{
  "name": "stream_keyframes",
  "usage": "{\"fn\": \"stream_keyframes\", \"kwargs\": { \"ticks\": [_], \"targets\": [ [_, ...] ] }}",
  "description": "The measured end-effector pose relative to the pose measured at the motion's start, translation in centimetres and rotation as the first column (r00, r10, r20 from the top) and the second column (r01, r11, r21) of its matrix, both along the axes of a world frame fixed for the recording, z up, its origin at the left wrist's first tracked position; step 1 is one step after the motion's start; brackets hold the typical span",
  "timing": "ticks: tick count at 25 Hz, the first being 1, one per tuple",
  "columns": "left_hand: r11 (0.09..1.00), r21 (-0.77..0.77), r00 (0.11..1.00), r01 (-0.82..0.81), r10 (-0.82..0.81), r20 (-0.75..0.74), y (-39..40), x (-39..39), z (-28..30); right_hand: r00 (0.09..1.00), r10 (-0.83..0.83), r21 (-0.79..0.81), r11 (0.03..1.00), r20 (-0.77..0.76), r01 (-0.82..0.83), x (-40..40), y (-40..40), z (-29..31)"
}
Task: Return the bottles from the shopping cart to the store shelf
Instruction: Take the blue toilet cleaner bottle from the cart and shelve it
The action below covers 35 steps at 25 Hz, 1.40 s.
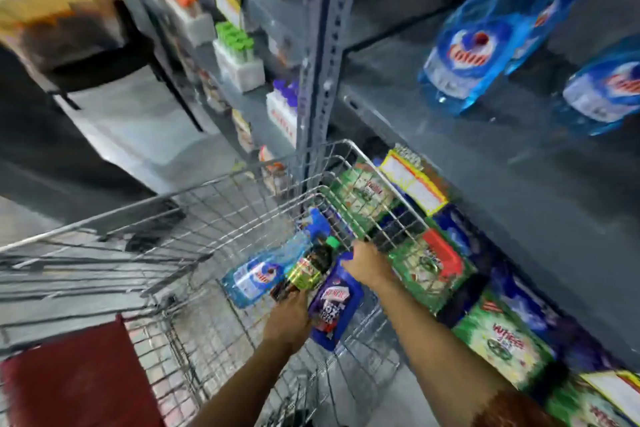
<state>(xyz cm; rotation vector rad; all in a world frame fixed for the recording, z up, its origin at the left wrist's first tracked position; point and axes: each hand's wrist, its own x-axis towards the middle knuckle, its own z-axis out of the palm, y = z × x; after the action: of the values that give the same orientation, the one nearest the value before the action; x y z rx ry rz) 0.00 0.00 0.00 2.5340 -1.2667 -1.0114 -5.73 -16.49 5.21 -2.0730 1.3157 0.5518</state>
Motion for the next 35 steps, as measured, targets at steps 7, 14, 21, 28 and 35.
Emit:
{"fn": "stream_keyframes", "kwargs": {
  "ticks": [7,14,21,28,35],
  "targets": [
    [0.889,0.324,0.835,-0.325,0.430,-0.343,-1.1,-0.9,-6.9,0.973,-0.076,0.165,0.980,-0.217,0.113,0.6,-1.5,-8.8],
    [0.556,0.516,0.276,-0.651,0.807,-0.522,-2.1,-1.7,-9.2,0.905,-0.404,0.290,0.857,-0.137,0.426,-0.4,-2.2,-13.8],
    [0.303,0.666,-0.157,-0.681,0.829,-0.537,-1.3,-2.1,-10.1,0.904,-0.391,0.404,0.809,-0.171,0.426,-0.6,-3.1,-14.2],
    [0.328,0.597,-0.218,-0.733,0.718,-0.661,-2.0,-2.1,-4.9,0.938,-0.335,0.335,0.877,-0.087,0.345,-0.9,-3.4,-4.4],
    [0.438,0.297,0.012,-0.848,0.577,-0.817,-1.6,-3.0,4.7,0.919,-0.315,0.255,0.933,0.235,0.255,-4.3,-2.2,6.0]
  ]
}}
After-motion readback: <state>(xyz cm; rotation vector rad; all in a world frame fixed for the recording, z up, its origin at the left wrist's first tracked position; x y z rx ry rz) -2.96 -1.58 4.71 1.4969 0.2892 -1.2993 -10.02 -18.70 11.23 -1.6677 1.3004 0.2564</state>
